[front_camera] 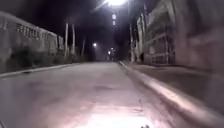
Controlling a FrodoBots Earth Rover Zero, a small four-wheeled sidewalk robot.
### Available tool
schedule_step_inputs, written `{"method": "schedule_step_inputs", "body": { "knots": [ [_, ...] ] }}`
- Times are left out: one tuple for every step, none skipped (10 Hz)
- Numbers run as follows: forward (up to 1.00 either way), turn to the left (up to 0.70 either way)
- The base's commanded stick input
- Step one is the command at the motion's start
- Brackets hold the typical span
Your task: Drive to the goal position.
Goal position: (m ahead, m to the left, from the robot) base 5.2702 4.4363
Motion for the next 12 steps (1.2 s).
{"method": "schedule_step_inputs", "body": {
  "knots": [
    [0.7,0.0],
    [0.7,0.0],
    [0.7,0.0],
    [0.43,0.0],
    [0.08,0.0],
    [0.02,0.0],
    [0.0,0.0],
    [0.0,0.0],
    [0.0,0.0],
    [0.0,0.0],
    [0.0,0.0],
    [0.0,0.0]
  ]
}}
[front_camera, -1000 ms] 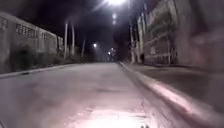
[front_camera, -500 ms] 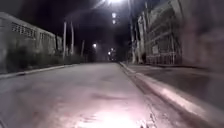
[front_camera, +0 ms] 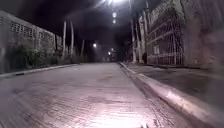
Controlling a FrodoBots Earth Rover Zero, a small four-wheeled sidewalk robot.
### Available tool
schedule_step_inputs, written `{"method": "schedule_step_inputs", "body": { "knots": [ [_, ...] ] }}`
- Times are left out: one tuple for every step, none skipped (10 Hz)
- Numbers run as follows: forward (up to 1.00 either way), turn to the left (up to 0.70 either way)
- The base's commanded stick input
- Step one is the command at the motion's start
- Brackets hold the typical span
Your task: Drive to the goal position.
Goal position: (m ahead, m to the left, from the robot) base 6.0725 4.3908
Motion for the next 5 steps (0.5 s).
{"method": "schedule_step_inputs", "body": {
  "knots": [
    [0.0,0.0],
    [0.0,0.0],
    [0.0,0.0],
    [0.1,0.0],
    [0.6,0.0]
  ]
}}
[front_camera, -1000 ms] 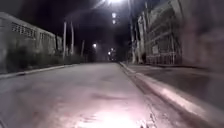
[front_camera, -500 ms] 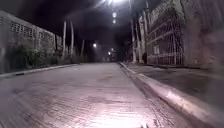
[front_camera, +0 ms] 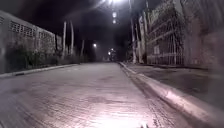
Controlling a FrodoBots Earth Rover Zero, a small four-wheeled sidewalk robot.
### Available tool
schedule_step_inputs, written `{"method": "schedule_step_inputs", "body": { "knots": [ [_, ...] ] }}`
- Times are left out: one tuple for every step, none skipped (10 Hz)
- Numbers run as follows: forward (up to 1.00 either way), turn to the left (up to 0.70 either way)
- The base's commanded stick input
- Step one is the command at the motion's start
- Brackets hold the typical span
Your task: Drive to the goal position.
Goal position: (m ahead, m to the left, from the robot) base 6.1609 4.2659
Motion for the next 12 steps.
{"method": "schedule_step_inputs", "body": {
  "knots": [
    [0.7,0.0],
    [0.7,0.0],
    [0.7,0.0],
    [0.7,0.0],
    [0.7,0.0],
    [0.7,0.0],
    [0.7,0.0],
    [0.7,0.0],
    [0.7,0.0],
    [0.7,0.0],
    [0.7,0.0],
    [0.7,0.0]
  ]
}}
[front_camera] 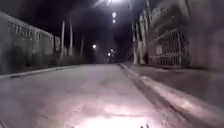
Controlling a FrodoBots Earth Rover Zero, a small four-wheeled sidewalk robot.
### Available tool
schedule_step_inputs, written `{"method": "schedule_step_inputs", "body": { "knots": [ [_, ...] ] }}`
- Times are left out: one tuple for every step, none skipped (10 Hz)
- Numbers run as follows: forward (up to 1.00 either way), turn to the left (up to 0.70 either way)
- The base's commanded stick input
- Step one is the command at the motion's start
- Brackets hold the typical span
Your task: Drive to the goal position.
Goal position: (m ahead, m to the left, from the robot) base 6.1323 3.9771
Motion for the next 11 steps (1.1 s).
{"method": "schedule_step_inputs", "body": {
  "knots": [
    [0.7,0.0],
    [0.7,0.0],
    [0.7,0.0],
    [0.7,0.0],
    [0.7,0.0],
    [0.7,0.0],
    [0.7,0.0],
    [0.7,0.0],
    [0.7,0.0],
    [0.7,0.0],
    [0.7,0.0]
  ]
}}
